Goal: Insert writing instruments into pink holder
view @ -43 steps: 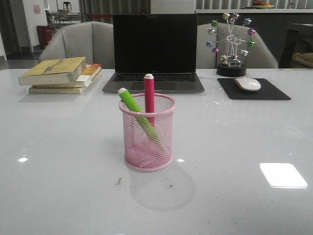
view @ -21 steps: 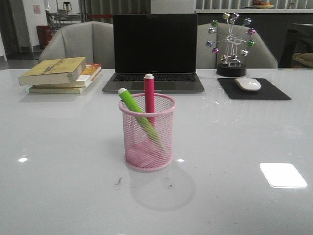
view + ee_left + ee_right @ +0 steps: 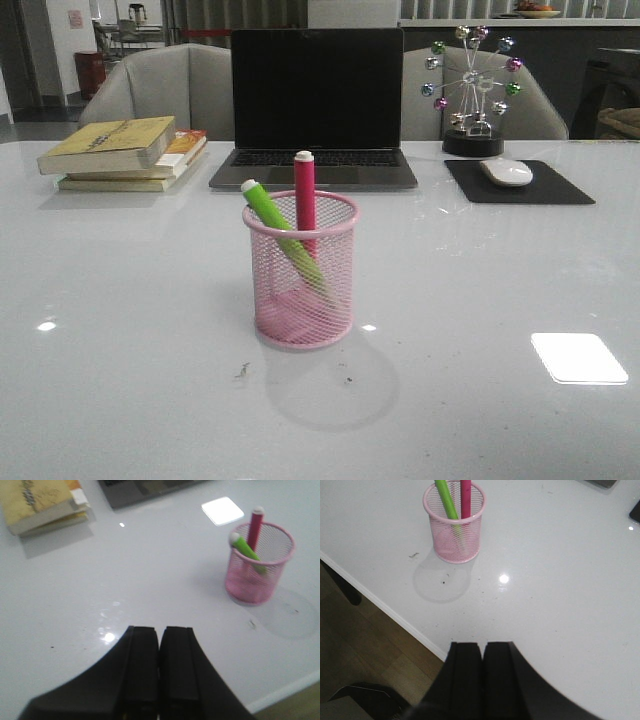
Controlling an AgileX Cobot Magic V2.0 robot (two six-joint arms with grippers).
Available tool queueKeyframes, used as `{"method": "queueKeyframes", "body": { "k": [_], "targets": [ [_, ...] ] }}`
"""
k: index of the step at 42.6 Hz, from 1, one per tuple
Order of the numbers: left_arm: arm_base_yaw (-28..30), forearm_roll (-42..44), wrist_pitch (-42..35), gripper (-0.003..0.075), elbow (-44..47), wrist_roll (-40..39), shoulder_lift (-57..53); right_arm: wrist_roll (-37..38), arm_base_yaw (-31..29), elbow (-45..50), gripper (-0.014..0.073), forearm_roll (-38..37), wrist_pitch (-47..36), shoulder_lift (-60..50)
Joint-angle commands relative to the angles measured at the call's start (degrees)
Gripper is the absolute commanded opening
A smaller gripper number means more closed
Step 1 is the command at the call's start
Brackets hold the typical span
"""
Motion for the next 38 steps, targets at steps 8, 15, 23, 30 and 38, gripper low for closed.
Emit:
{"method": "queueKeyframes", "body": {
  "k": [8,15,23,30,38],
  "targets": [
    [11.1,-1.1,-19.6,0.0097,13.2,1.1,-17.3,-0.6,-0.4,-1.6,0.0058,0.0,-3.7,0.0],
    [14.6,-2.5,-30.5,0.0097,24.5,1.1,-25.5,-0.6,-0.4,-1.6,0.0058,0.0,-3.7,0.0],
    [16.2,-7.1,-38.1,0.0097,32.0,1.1,-30.2,-0.6,-0.4,-1.6,0.0058,0.0,-3.7,0.0],
    [16.2,-7.9,-38.8,0.0097,32.8,1.1,-31.1,-0.6,-0.4,-1.6,0.0058,0.0,-3.7,0.0],
    [16.2,-7.9,-39.8,0.0097,32.8,1.1,-31.1,-0.6,-0.4,-1.6,0.0058,0.0,-3.7,0.0]
  ]
}}
